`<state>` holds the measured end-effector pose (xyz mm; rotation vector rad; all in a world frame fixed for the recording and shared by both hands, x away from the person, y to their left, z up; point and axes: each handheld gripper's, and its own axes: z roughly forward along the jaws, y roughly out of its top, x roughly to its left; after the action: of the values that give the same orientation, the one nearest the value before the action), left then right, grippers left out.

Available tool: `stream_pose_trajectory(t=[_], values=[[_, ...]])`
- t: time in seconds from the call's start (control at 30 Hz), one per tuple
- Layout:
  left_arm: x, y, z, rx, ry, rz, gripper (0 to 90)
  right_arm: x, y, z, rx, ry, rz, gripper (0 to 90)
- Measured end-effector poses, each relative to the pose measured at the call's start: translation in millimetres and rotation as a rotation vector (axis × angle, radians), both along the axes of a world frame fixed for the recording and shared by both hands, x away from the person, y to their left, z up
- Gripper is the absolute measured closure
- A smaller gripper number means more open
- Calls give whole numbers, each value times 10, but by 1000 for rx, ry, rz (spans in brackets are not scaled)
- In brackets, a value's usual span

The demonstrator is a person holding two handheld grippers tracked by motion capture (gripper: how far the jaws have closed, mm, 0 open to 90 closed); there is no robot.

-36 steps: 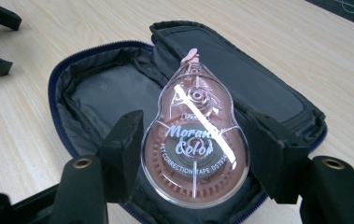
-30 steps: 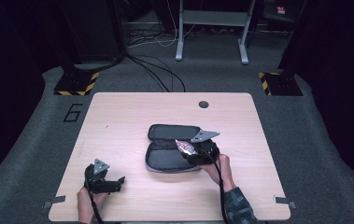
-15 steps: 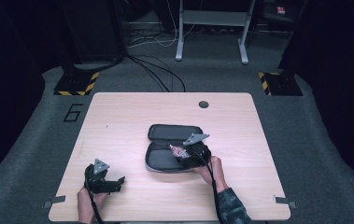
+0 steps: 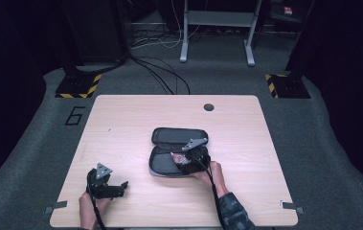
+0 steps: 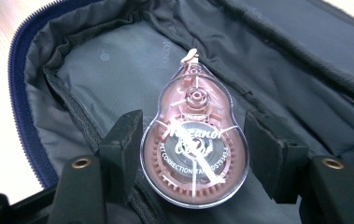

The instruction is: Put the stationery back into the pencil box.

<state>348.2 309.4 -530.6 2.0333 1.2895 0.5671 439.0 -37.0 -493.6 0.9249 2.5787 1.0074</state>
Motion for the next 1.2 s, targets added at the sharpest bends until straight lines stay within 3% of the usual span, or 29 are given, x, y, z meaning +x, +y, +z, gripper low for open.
stream_pose_trajectory(t=[0.07,0.27,0.4,0.6,0.67,0.83,1.2], values=[[1,-5,-9,-5,-12,3,23,3,23,-20,1,5,-22,388],[1,-5,-9,-6,-12,2,24,49,32,-68,-10,48,-18,369],[2,-3,-8,-6,-10,1,24,46,40,-38,-6,52,-23,205],[1,-4,-9,-5,-12,2,24,-18,-9,71,22,54,-31,122],[2,-3,-8,-6,-10,0,24,-33,-48,101,21,36,-23,107],[2,-3,-8,-6,-10,0,24,-164,-260,233,60,7,-59,46],[1,-3,-8,-6,-10,0,25,-453,-744,394,69,-53,-146,43]])
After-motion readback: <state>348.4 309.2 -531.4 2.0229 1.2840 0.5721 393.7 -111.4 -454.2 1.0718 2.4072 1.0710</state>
